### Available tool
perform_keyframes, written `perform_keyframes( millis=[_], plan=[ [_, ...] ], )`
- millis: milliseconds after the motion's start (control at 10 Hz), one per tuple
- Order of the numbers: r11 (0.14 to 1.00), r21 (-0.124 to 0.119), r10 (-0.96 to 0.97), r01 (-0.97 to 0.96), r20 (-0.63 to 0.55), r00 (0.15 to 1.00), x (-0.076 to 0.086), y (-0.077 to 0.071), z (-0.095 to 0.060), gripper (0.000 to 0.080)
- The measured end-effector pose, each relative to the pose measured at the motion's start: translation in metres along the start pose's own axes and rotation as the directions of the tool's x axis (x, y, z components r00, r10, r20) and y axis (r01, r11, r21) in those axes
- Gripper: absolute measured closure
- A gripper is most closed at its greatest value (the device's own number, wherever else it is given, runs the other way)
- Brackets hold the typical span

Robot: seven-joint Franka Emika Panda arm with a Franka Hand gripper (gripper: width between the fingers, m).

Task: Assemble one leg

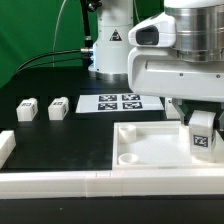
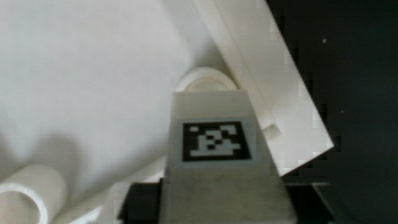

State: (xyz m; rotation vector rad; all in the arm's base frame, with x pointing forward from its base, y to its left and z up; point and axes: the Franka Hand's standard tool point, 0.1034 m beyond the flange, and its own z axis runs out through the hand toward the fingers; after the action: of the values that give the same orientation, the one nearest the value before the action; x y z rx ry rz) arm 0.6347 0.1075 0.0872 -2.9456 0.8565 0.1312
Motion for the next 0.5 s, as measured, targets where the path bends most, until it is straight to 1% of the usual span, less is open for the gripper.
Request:
perform_keyframes(
  millis=[100, 200, 300, 500],
  plan=[
    [0.983, -0.004, 0.186, -0.186, -0.002, 0.983, -0.0002, 0.0017, 0.0001, 0.0506],
    [0.953, 0.000, 0.304, -0.304, 0.002, 0.953, -0.0003, 0.0019, 0.0001, 0.0506],
    [0.898, 0.004, 0.441, -0.441, 0.009, 0.898, -0.0001, 0.0021, 0.0001, 0.0506],
    [0.779, 0.002, 0.626, -0.627, 0.025, 0.779, -0.0015, 0.0015, 0.0007, 0.0506]
  ],
)
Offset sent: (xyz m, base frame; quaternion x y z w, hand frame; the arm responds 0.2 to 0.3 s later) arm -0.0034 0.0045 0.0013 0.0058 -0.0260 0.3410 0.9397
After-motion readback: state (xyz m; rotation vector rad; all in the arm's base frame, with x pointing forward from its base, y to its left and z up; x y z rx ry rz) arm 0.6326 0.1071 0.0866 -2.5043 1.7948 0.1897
